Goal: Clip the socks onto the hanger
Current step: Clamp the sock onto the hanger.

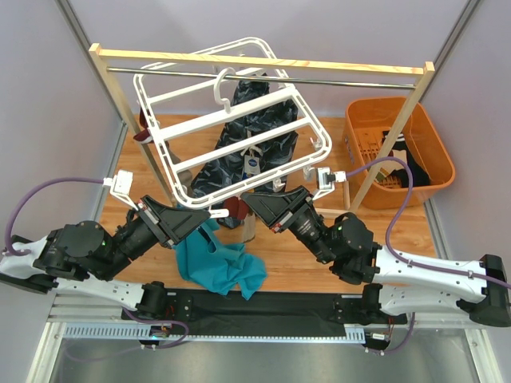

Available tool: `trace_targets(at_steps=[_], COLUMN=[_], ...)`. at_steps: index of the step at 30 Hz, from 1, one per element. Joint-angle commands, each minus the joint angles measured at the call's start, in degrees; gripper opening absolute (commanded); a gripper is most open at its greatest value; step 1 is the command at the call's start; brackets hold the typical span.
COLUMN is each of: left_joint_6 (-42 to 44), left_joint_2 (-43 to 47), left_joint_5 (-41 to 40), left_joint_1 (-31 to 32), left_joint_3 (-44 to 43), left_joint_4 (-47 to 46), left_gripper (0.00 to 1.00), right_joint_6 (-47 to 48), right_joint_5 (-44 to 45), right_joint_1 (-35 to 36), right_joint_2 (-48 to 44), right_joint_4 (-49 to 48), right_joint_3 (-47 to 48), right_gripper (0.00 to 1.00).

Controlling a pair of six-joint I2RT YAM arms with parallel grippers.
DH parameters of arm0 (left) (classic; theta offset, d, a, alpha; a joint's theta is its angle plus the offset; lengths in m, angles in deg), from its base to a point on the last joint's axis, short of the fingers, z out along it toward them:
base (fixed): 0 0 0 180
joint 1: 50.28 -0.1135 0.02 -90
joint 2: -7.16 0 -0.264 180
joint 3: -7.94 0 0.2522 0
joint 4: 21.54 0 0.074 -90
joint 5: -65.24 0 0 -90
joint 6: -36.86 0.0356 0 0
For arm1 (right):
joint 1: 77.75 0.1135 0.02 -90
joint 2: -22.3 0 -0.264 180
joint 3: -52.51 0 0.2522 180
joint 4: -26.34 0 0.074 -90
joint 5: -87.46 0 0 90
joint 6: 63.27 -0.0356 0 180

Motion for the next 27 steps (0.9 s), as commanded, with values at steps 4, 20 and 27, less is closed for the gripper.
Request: trace_targets(at_steps=[4,20,27], left_joint_6=[0.07,-0.1,-0.28], left_joint_2=[-0.32,-0.85,-0.59], left_joint_5=[3.07,3.16,3.07], left_joint_1=[0.12,0.12,0.12], left_joint_3=[0.73,0.73,0.73], left_joint_4=[1.51,1.34,1.34], left_gripper=[0.0,0.0,0.0], right_joint_6=[-1.72,-7.27,-5.77], right_joint_5=[-0.11,-1.25,-0.37], right_joint_1=[0.32,0.32,0.4], right_joint_2=[-0.85,1.0,-0.5], right_joint_4=[-2.79,-3.22,-3.13], right_joint_3=[1.53,1.7,2.14], right_gripper=[0.0,0.0,0.0])
